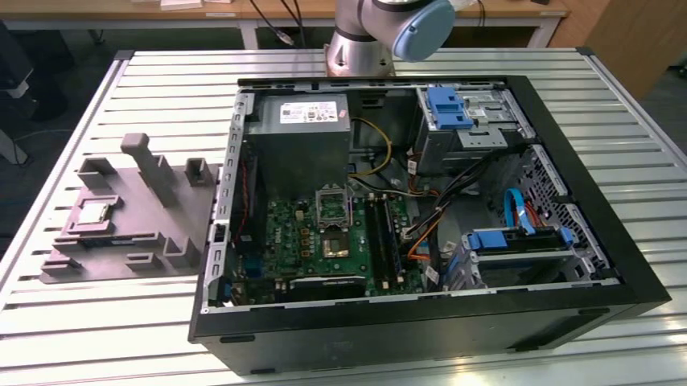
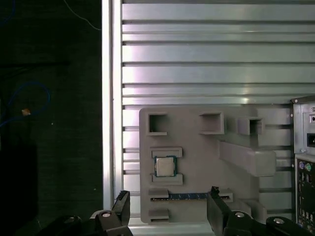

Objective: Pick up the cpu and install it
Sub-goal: 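Pick up the cpu and move it towards the insertion slot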

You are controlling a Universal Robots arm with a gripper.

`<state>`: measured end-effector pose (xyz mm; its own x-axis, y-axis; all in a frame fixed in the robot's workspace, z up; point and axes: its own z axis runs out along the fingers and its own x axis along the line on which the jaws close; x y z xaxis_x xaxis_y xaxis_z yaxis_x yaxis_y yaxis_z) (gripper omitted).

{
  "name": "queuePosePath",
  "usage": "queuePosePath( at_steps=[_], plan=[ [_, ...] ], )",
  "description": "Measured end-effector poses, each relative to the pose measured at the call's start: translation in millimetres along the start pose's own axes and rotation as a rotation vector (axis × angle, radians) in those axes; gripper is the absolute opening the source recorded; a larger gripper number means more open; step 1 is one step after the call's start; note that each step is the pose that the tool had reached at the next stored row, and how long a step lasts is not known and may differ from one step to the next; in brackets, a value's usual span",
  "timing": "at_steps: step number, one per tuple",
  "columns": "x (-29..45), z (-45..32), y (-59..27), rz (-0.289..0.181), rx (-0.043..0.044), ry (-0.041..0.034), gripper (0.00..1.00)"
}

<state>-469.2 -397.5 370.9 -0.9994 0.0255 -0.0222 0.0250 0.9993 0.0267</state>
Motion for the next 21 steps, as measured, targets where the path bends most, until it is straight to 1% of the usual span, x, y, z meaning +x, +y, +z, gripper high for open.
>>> queuePosePath(
  at_steps=[3, 6, 21],
  plan=[
    [0.1, 4.8, -0.1, -0.004, -0.0024, 0.0, 0.72],
    [0.2, 7.0, -0.1, -0.004, -0.0066, 0.0003, 0.72],
    [0.2, 8.0, -0.1, -0.004, -0.0077, 0.0002, 0.72]
  ],
)
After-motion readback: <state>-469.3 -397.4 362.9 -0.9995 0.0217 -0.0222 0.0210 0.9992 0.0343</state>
